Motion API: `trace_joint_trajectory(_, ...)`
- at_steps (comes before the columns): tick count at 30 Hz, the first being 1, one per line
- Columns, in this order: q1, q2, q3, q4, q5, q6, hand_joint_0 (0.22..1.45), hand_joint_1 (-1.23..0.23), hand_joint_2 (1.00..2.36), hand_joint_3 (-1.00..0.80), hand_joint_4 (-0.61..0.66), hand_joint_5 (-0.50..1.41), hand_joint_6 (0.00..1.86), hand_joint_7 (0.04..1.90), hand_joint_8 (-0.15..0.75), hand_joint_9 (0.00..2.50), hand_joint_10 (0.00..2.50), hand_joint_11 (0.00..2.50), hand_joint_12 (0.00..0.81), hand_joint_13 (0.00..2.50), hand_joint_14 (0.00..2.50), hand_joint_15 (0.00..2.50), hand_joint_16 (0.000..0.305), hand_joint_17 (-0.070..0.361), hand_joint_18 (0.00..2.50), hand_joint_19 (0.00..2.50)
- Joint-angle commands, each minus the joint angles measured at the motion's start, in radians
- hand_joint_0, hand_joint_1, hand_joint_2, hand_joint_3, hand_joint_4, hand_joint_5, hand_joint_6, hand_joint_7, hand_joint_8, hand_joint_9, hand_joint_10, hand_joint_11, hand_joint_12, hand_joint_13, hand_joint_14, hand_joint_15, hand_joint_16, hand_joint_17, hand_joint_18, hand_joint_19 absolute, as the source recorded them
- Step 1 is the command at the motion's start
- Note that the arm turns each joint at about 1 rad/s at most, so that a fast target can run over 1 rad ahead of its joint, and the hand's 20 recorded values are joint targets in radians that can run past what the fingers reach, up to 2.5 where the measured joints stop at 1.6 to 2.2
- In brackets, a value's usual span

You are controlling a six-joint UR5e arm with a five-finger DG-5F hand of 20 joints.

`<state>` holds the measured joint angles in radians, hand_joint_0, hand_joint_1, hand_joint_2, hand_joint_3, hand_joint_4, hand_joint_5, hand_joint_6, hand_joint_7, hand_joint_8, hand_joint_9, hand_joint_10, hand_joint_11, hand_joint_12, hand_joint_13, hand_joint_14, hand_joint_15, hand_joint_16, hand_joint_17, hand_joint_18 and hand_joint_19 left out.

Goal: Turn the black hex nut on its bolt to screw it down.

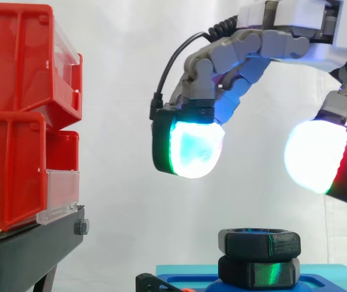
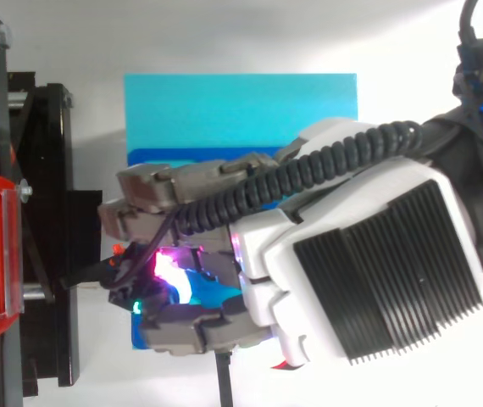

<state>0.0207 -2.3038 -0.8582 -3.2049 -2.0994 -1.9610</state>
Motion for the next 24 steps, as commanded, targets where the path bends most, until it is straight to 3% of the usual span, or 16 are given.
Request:
trace_joint_trajectory(1, -0.002, 0.014, 0.001, -0.056, 0.001, 0.001, 0.45, -0.41, 1.0, -0.5, 0.24, -0.05, 0.5, 1.06, 0.321, 0.96, 0.01, 0.35, 0.365, 0.66, 0.01, 0.21, 0.054, 0.122, 0.61, 0.5)
trace_joint_trajectory(4, -0.008, 0.023, 0.001, -0.104, -0.001, 0.001, 0.45, -0.41, 1.0, -0.5, 0.24, -0.05, 0.5, 1.07, 0.316, 0.96, 0.01, 0.35, 0.363, 0.65, 0.01, 0.21, 0.054, 0.122, 0.62, 0.5)
trace_joint_trajectory(7, -0.018, 0.058, -0.012, -0.178, 0.002, 0.002, 0.46, -0.42, 1.0, -0.5, 0.24, -0.05, 0.5, 1.07, 0.311, 0.95, 0.01, 0.33, 0.362, 0.65, 0.01, 0.21, 0.054, 0.121, 0.62, 0.5)
trace_joint_trajectory(10, -0.022, 0.095, -0.061, -0.204, 0.005, 0.005, 0.46, -0.42, 1.0, -0.5, 0.25, -0.05, 0.5, 1.07, 0.313, 0.95, 0.01, 0.35, 0.359, 0.66, 0.01, 0.21, 0.053, 0.12, 0.61, 0.5)
trace_joint_trajectory(11, -0.025, 0.132, -0.12, -0.202, 0.007, 0.008, 0.46, -0.42, 1.0, -0.5, 0.25, -0.05, 0.5, 1.07, 0.313, 0.95, 0.01, 0.35, 0.359, 0.65, 0.01, 0.21, 0.053, 0.119, 0.62, 0.51)
trace_joint_trajectory(12, -0.025, 0.147, -0.148, -0.196, 0.01, 0.011, 0.46, -0.42, 1.0, -0.5, 0.25, -0.05, 0.51, 1.07, 0.311, 0.95, 0.01, 0.35, 0.358, 0.66, 0.01, 0.21, 0.053, 0.119, 0.62, 0.5)
trace_joint_trajectory(14, -0.025, 0.213, -0.255, -0.144, 0.033, 0.022, 0.46, -0.42, 1.0, -0.5, 0.25, -0.05, 0.5, 1.08, 0.309, 0.95, 0.01, 0.34, 0.358, 0.66, 0.01, 0.21, 0.053, 0.119, 0.62, 0.51)
trace_joint_trajectory(16, -0.025, 0.305, -0.403, -0.03, 0.076, 0.053, 0.47, -0.42, 1.0, -0.5, 0.25, -0.05, 0.51, 1.08, 0.305, 0.94, 0.01, 0.34, 0.355, 0.66, 0.01, 0.21, 0.053, 0.119, 0.62, 0.5)
trace_joint_trajectory(17, -0.025, 0.305, -0.403, -0.03, 0.076, 0.053, 0.47, -0.42, 1.0, -0.5, 0.26, -0.05, 0.51, 1.08, 0.302, 0.94, 0.01, 0.34, 0.356, 0.66, 0.01, 0.21, 0.053, 0.119, 0.62, 0.5)
trace_joint_trajectory(18, -0.027, 0.322, -0.432, -0.004, 0.084, 0.062, 0.47, -0.42, 1.0, -0.5, 0.25, -0.05, 0.51, 1.08, 0.306, 0.94, 0.01, 0.34, 0.354, 0.66, 0.01, 0.21, 0.053, 0.119, 0.62, 0.5)
trace_joint_trajectory(19, -0.025, 0.388, -0.519, 0.071, 0.113, 0.094, 0.47, -0.42, 1.0, -0.5, 0.26, -0.04, 0.51, 1.08, 0.306, 0.94, 0.01, 0.34, 0.355, 0.65, 0.01, 0.2, 0.053, 0.119, 0.62, 0.5)
trace_joint_trajectory(22, -0.021, 0.422, -0.568, 0.114, 0.139, 0.123, 0.47, -0.43, 1.0, -0.5, 0.27, -0.04, 0.51, 1.09, 0.302, 0.94, 0.01, 0.35, 0.353, 0.65, 0.01, 0.21, 0.053, 0.118, 0.62, 0.5)
trace_joint_trajectory(24, -0.021, 0.428, -0.578, 0.111, 0.163, 0.185, 0.47, -0.43, 1.0, -0.5, 0.26, -0.04, 0.51, 1.09, 0.303, 0.94, 0.01, 0.36, 0.351, 0.65, 0.01, 0.21, 0.052, 0.118, 0.61, 0.51)
